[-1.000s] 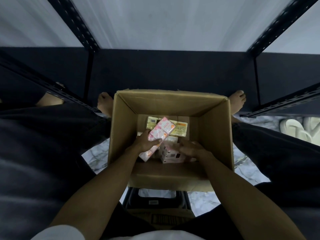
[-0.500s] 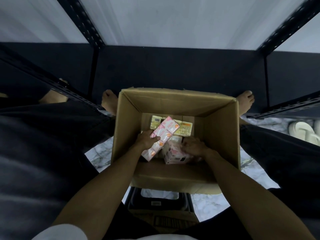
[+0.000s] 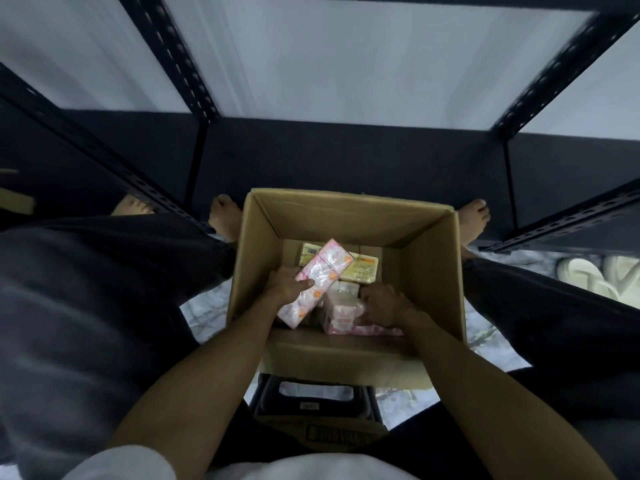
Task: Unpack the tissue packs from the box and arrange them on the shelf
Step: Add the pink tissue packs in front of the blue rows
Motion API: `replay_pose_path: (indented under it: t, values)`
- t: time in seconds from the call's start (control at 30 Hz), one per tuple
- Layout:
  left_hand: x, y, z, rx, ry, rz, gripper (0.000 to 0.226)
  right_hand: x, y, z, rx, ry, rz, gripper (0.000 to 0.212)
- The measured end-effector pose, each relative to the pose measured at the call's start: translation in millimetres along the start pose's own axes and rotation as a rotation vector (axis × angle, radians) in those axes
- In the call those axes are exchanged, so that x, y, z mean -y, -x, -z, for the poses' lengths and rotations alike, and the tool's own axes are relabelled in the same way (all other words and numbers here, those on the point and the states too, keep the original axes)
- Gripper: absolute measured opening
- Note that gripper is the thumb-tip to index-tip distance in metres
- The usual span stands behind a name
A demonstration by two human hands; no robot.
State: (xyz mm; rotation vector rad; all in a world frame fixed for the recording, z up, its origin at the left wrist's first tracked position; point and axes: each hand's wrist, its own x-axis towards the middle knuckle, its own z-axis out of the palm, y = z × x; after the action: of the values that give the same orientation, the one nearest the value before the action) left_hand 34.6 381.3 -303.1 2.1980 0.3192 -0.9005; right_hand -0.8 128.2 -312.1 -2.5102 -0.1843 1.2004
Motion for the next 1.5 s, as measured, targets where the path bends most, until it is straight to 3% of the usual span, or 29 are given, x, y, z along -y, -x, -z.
replay_pose_path:
  t: [0.1, 0.27, 0.43, 0.67, 0.83, 1.03, 1.17, 1.23, 1.33, 1.43, 1.5]
  values:
    - [-3, 8, 3, -0.011, -0.013, -0.026, 0.042, 5, 14, 1, 0.000, -0.154, -0.019, 0.074]
    - [-14, 24, 9, -0.029, -0.054, -0.077, 0.047, 17, 35, -1, -0.118, 0.059, -0.065, 0.101]
    - [-28, 43, 28, -0.064, -0.057, -0.157, 0.044, 19, 48, 15, -0.129, 0.043, -0.085, 0.085]
    - [-47, 58, 71, -0.081, 0.091, -0.226, 0.041, 13, 83, 57, -0.309, -0.712, -0.013, 0.066]
    - [-47, 61, 65, -0.107, 0.055, -0.231, 0.054, 15, 90, 57, -0.349, -0.836, -0.030, 0.067]
    - [-40, 63, 30, 0.118, 0.542, -0.066, 0.046, 5, 89, 50, -0.375, -0.975, -0.071, 0.065]
    - [-33, 57, 8, 0.251, 0.756, 0.131, 0.078, 4, 83, 44, -0.361, -1.043, -0.085, 0.065]
    - [-30, 50, 6, 0.285, 0.719, 0.184, 0.081, 6, 77, 43, -0.342, -1.055, -0.094, 0.065]
    - [-27, 38, 12, 0.164, 0.601, 0.161, 0.061, 11, 61, 40, -0.345, -1.054, -0.114, 0.066]
    - [-23, 26, 24, 0.040, 0.417, 0.083, 0.074, 11, 44, 36, -0.373, -1.039, -0.139, 0.066]
    - [-23, 24, 32, 0.043, 0.323, 0.072, 0.084, 8, 38, 35, -0.380, -1.094, -0.160, 0.064]
